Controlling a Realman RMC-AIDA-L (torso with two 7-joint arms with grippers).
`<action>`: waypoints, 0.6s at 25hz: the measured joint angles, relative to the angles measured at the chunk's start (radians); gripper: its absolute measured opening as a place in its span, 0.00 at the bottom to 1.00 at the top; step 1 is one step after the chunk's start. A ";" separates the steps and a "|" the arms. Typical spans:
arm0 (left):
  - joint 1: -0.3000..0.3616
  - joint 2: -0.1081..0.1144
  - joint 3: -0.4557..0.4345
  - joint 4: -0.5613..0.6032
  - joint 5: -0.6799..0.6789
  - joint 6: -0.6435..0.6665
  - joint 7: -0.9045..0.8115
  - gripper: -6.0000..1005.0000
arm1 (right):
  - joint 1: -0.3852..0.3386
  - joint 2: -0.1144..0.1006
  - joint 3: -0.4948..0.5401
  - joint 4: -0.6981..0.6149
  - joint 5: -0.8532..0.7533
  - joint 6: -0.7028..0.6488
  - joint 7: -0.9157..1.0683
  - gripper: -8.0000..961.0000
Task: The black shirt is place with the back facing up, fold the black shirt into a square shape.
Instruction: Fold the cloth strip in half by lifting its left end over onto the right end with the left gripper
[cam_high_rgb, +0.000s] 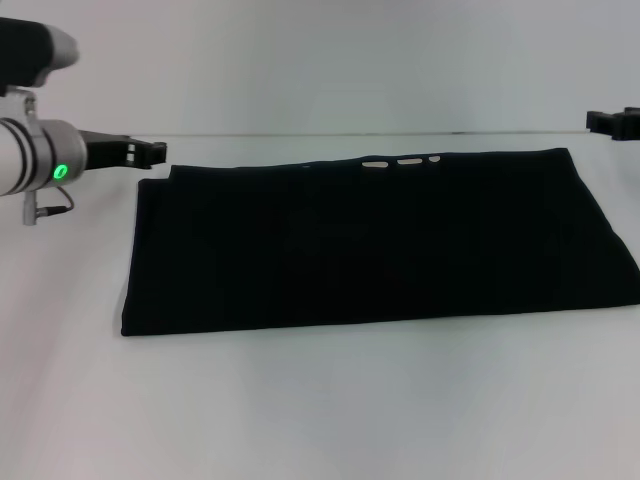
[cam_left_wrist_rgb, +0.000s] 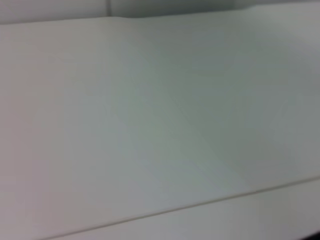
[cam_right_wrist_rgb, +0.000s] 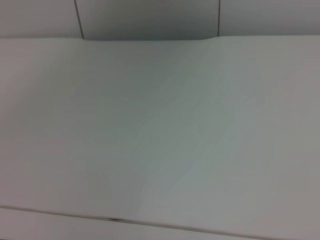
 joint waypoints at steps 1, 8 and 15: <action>0.008 0.000 -0.002 0.016 0.000 0.015 -0.023 0.39 | -0.006 -0.005 0.000 -0.010 0.000 -0.034 0.015 0.41; 0.101 0.006 -0.004 0.261 -0.022 0.517 -0.125 0.72 | -0.069 -0.023 0.004 -0.089 0.072 -0.404 0.057 0.77; 0.171 0.021 -0.064 0.360 -0.073 0.983 -0.144 0.85 | -0.139 0.015 -0.006 -0.139 0.156 -0.662 -0.017 0.78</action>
